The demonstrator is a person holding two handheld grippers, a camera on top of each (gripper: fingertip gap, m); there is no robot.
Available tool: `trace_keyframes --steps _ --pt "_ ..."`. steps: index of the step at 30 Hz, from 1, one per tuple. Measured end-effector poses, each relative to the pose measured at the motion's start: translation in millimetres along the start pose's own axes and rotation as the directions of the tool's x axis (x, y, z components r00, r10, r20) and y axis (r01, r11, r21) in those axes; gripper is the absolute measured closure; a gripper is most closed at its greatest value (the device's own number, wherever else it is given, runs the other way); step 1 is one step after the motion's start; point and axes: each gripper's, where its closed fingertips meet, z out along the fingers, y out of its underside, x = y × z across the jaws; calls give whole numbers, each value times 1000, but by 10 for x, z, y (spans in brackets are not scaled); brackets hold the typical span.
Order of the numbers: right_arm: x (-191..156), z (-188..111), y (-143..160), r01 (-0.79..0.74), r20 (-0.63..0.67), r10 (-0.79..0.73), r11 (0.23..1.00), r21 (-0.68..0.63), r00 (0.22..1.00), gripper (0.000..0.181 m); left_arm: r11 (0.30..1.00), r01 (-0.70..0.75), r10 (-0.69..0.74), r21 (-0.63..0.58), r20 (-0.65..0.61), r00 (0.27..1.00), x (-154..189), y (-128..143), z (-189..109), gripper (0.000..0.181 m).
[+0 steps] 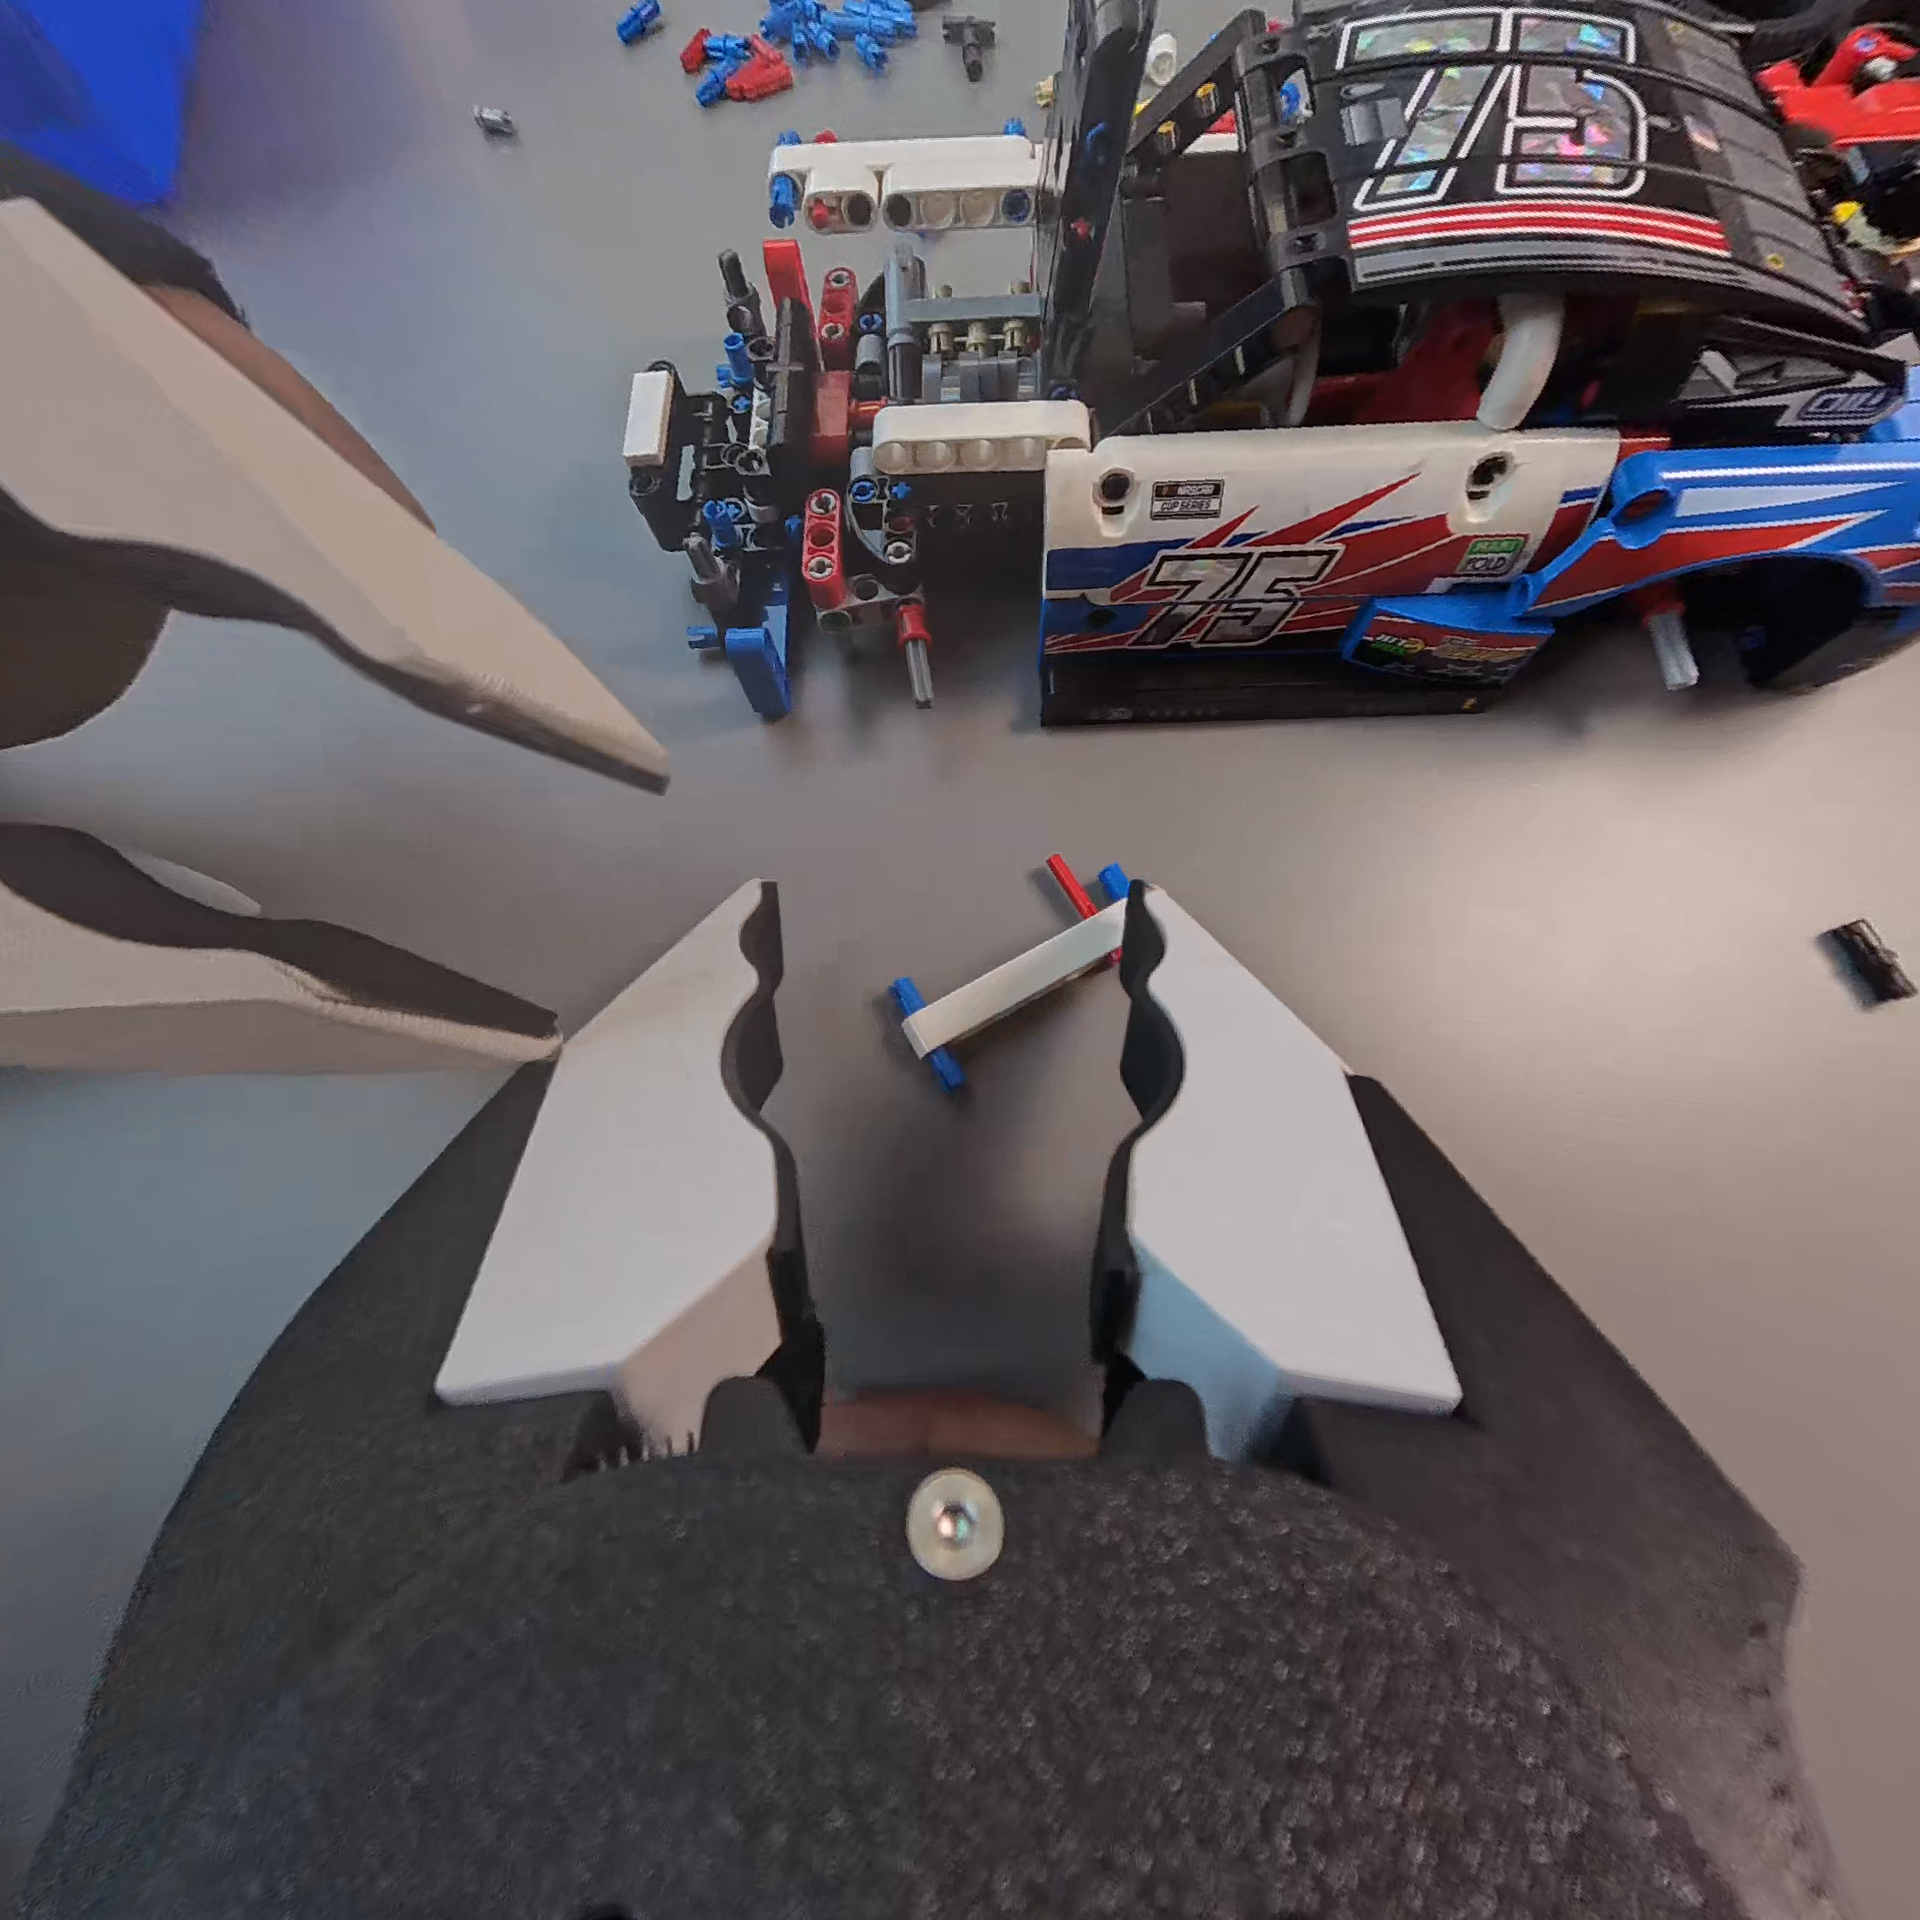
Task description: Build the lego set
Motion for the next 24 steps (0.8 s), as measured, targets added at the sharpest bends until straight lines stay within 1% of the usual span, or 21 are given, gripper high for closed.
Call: trace_keyframes --steps 2,4,6,8,9,10,12,13,14,15,19,20,23,24 --pt "-5 -22 -32 26 -22 -25 1000 17 999 116 1000 1 -1 -12 -44 999 80 32 -49 138" --pt "-65 -45 -33 66 -36 -66 998 12 997 112 999 -37 36 -17 -65 997 209 53 -108 133" --pt "-266 -53 -60 65 5 -66 998 20 998 112 996 -86 85 -24 -47 995 312 78 -159 134" --pt "-569 -27 -98 41 75 -42 999 23 996 115 990 -137 138 -44 8 990 351 128 -215 141" --pt "-647 7 -118 48 57 -50 999 22 997 128 984 -169 171 -61 19 985 380 174 -250 144" --pt "-680 57 -124 90 17 -91 996 13 996 131 977 -194 198 -94 45 979 361 244 -293 144" --pt "-700 177 -132 200 -54 -200 980 -1 978 118 961 -225 238 -159 70 969 317 407 -390 152" --pt "-715 246 -116 211 -66 -211 977 -14 975 111 957 -222 239 -188 73 968 306 493 -420 153" --pt "-772 311 -77 201 -36 -202 979 -26 979 115 955 -205 225 -213 76 971 303 565 -441 153" --pt "-825 337 -93 189 -8 -189 982 0 982 119 956 -197 218 -216 79 973 296 583 -463 153" --pt "-779 316 -75 162 -41 -162 987 -6 986 113 965 -145 162 -219 62 985 310 586 -458 152" --pt "-753 295 -55 152 -46 -152 988 -10 987 110 969 -126 141 -212 55 988 328 571 -439 152" --pt "-611 211 -11 145 -111 -149 989 -41 983 96 973 -102 111 -205 34 993 367 519 -375 152" --pt "-588 196 1 143 -115 -149 988 -56 982 95 975 -91 98 -202 27 995 368 505 -359 152"
